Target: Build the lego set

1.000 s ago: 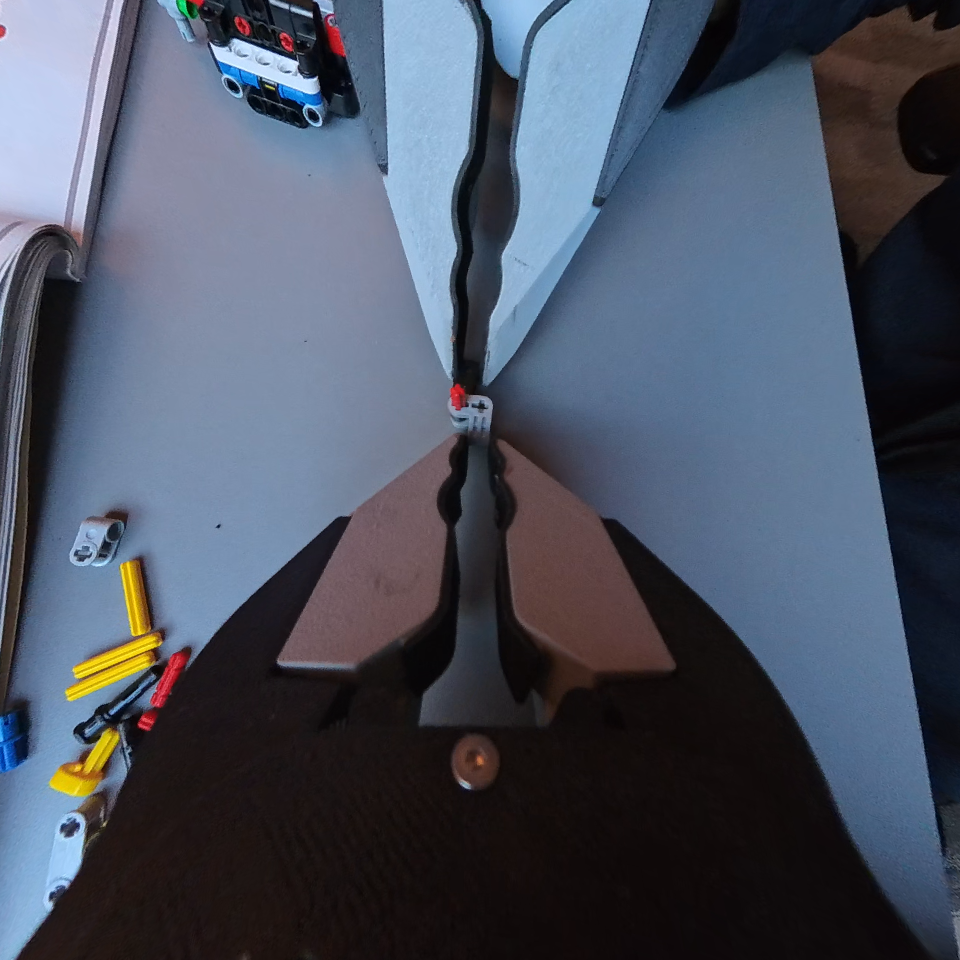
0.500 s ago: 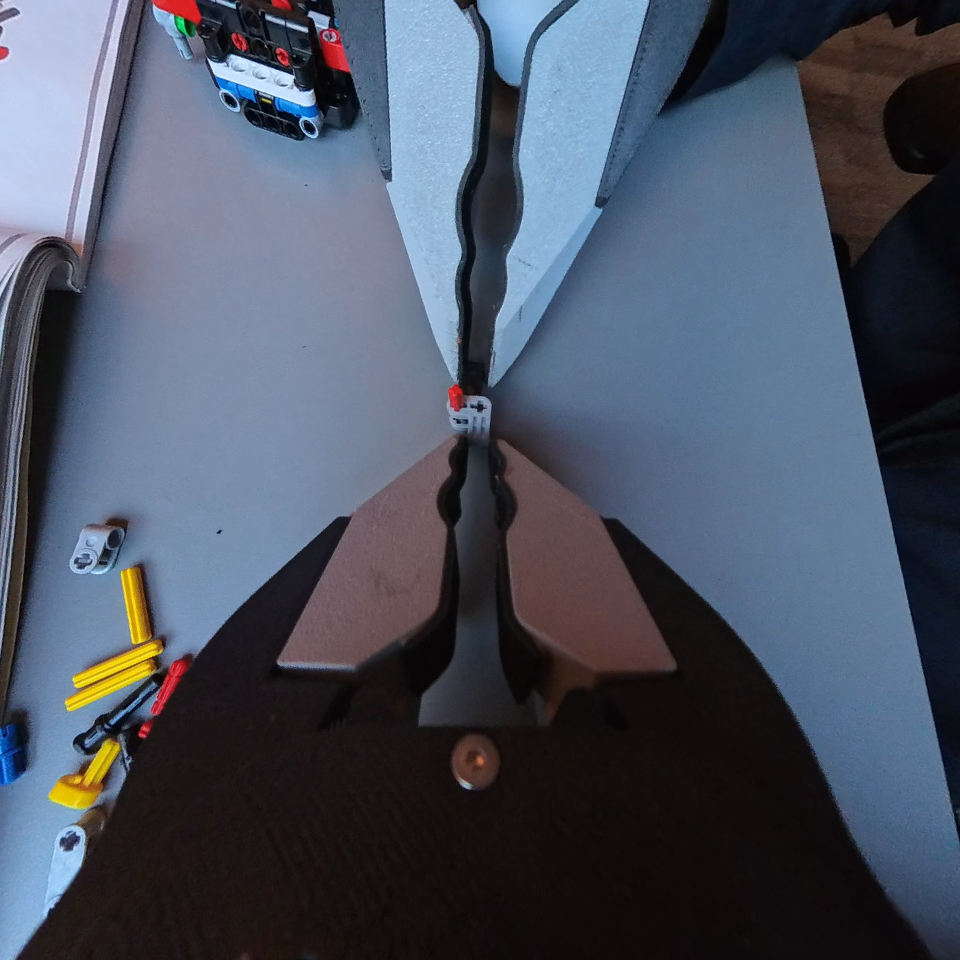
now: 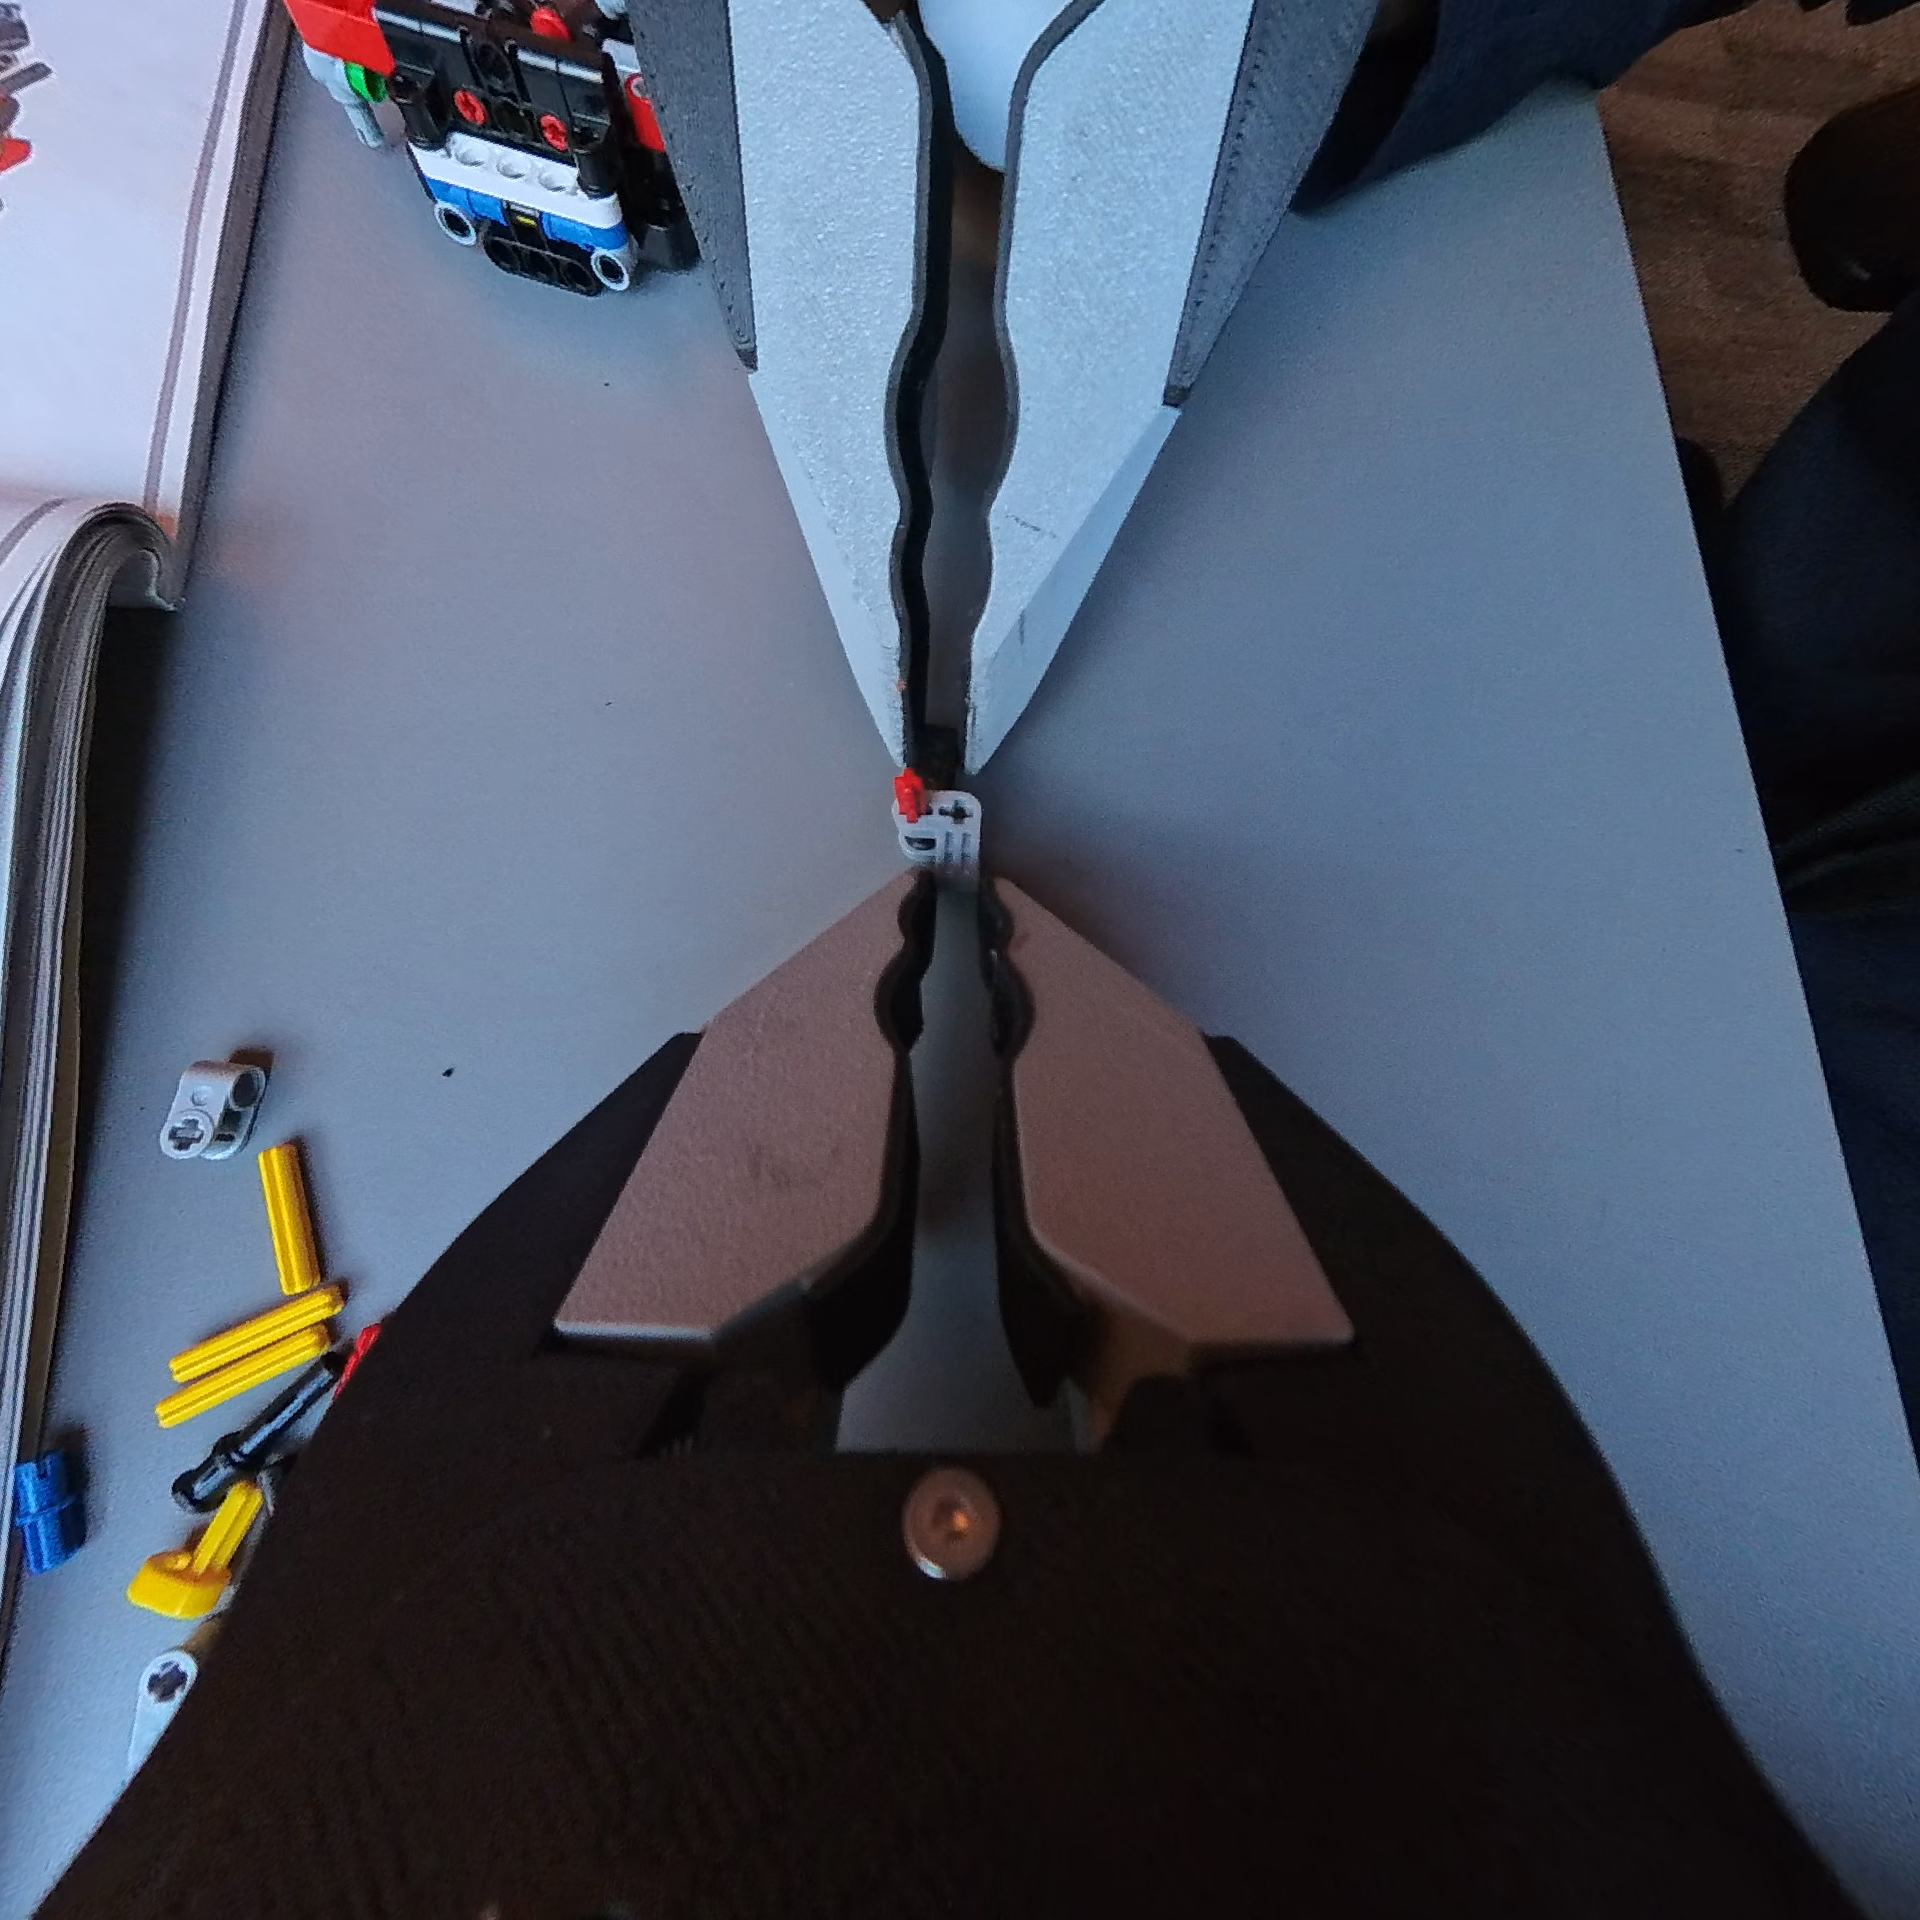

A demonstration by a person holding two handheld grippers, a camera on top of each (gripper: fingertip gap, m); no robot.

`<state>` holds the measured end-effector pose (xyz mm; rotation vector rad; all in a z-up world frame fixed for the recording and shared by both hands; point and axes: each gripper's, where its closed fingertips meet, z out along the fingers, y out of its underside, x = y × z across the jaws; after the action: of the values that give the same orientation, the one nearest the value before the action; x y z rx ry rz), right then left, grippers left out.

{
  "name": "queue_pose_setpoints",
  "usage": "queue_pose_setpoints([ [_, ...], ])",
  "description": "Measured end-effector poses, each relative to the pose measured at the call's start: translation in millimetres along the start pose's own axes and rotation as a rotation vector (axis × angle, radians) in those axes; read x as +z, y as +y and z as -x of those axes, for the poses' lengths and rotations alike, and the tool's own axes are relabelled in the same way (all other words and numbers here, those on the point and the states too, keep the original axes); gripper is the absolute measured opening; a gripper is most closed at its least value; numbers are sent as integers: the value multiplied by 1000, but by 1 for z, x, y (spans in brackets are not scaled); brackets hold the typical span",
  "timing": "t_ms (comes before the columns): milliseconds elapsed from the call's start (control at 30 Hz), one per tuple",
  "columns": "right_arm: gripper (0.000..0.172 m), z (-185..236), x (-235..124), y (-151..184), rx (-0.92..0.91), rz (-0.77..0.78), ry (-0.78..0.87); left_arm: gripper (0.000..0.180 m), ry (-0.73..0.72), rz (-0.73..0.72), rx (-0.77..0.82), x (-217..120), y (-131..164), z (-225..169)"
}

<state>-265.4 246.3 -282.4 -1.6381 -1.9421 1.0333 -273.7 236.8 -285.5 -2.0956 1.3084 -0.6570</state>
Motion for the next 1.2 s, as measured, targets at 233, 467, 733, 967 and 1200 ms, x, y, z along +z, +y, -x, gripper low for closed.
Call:
queue_pose_setpoints([
  [233, 5, -1, 1, 0, 7, 2, 2, 6, 3, -1, 2, 0, 0, 0],
  [467, 5, -1, 1, 0, -4, 5, 6, 6, -5, 0, 30, 0, 0, 0],
  [733, 4, 0, 1, 0, -9, 6, -3, 6, 4, -2, 80, 0, 1, 0],
  [967, 5, 1, 0, 0, 3, 2, -17, 6, 22, -2, 60, 0, 1, 0],
  [1200, 10, 2, -2, -2, 20, -13, -48, 6, 47, -3, 33, 0, 1, 0],
])
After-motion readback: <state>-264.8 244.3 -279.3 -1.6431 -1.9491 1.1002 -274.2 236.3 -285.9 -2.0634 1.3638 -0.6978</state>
